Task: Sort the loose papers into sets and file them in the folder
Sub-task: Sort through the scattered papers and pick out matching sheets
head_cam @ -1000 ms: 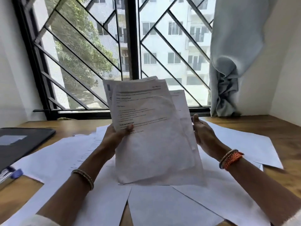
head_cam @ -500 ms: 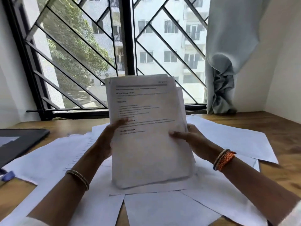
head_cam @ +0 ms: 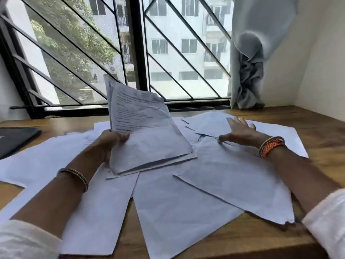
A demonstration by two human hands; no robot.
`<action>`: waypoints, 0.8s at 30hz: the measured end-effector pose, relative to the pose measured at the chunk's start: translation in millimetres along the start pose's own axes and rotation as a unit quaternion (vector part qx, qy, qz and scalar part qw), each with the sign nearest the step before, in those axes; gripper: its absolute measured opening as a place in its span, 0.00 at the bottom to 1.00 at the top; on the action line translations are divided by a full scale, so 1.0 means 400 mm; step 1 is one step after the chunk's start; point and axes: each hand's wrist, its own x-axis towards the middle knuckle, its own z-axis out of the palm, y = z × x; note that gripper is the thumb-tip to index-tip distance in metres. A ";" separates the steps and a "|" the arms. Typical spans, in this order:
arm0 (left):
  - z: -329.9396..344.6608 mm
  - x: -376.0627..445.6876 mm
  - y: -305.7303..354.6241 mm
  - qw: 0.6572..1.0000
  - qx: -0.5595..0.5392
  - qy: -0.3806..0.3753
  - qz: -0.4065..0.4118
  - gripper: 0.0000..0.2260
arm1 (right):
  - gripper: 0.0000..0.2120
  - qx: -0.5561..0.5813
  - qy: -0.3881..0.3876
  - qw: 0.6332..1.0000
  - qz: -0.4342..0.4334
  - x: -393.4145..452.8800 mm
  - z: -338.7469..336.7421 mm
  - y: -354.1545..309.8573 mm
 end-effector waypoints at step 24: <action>0.039 -0.003 -0.008 0.997 0.027 0.060 0.043 0.11 | 0.16 0.711 -0.150 0.622 -0.293 -0.179 -0.178 -0.130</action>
